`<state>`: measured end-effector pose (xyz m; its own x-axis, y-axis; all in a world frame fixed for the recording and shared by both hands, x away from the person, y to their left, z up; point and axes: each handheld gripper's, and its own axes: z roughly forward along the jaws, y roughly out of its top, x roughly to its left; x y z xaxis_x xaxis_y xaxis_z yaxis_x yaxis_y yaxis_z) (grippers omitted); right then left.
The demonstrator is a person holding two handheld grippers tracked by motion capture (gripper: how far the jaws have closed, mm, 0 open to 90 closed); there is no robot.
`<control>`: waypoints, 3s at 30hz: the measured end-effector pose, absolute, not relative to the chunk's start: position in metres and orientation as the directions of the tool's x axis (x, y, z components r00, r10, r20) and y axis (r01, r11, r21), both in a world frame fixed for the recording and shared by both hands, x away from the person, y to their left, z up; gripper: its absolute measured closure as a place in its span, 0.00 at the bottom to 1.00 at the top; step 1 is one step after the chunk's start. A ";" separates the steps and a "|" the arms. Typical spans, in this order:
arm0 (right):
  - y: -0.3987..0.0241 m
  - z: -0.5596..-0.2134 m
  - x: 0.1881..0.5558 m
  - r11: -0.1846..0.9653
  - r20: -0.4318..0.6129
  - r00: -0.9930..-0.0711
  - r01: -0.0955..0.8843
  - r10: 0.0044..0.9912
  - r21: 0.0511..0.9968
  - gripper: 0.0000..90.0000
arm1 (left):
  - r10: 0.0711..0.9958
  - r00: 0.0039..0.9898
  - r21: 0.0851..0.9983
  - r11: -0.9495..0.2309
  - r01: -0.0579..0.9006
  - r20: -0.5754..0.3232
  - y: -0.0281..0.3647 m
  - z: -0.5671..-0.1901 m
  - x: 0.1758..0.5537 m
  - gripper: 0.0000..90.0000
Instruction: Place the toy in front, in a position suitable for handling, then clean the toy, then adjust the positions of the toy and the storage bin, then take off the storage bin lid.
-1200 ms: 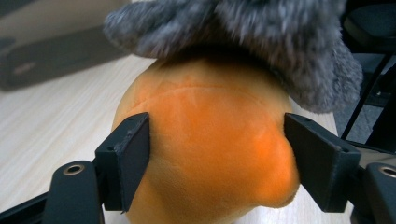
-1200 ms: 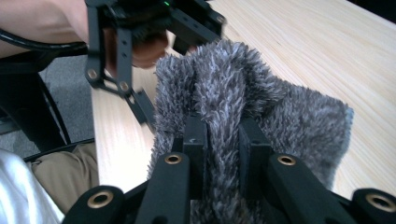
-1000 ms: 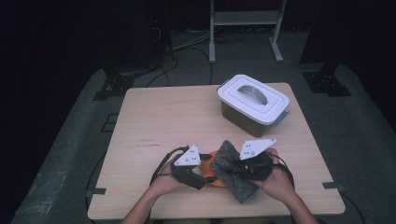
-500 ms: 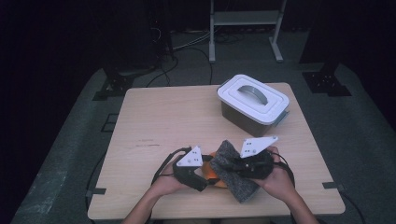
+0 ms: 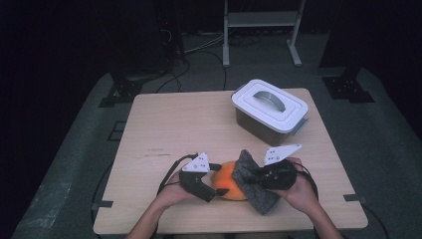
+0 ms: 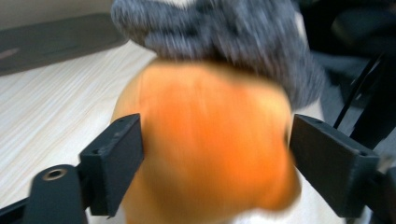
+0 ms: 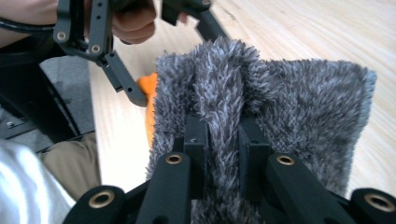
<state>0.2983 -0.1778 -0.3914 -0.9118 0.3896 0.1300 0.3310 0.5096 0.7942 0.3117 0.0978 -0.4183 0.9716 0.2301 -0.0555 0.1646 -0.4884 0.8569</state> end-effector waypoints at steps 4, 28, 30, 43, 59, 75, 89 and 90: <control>-0.167 -0.393 0.293 0.532 0.126 -0.928 0.308 0.351 0.789 0.85 | 0.233 0.972 0.844 -0.512 0.158 -0.040 0.096 -0.420 0.311 0.22; -0.180 -0.397 0.302 0.480 0.173 -0.907 0.356 0.384 0.802 0.85 | 0.223 0.971 0.834 -0.519 0.188 -0.080 0.113 -0.425 0.316 0.24; -0.178 -0.398 0.302 0.485 0.170 -0.909 0.353 0.381 0.800 0.85 | 0.222 0.972 0.834 -0.518 0.188 -0.081 0.114 -0.425 0.316 0.24; -0.182 -0.400 0.300 0.480 0.180 -0.907 0.360 0.380 0.800 0.84 | 0.214 0.974 0.830 -0.528 0.181 -0.076 0.113 -0.427 0.315 0.23; -0.178 -0.391 0.295 0.456 0.174 -0.915 0.338 0.364 0.824 0.85 | 0.204 0.977 0.814 -0.554 0.174 -0.070 0.117 -0.429 0.314 0.24; -0.168 -0.400 0.298 0.507 0.133 -0.925 0.310 0.355 0.804 0.85 | 0.230 0.972 0.852 -0.501 0.152 -0.038 0.106 -0.427 0.314 0.27; -0.178 -0.404 0.302 0.485 0.167 -0.909 0.351 0.381 0.801 0.84 | 0.239 0.967 0.846 -0.495 0.197 -0.086 0.117 -0.432 0.320 0.35; -0.177 -0.403 0.302 0.487 0.164 -0.910 0.348 0.380 0.801 0.84 | 0.239 0.967 0.846 -0.494 0.200 -0.089 0.118 -0.432 0.320 0.35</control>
<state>0.3020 -0.1766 -0.4034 -0.9102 0.3802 0.1645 0.3482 0.4870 0.8010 0.3203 0.1176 -0.4323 0.9669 0.2392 -0.0892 0.2003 -0.4939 0.8462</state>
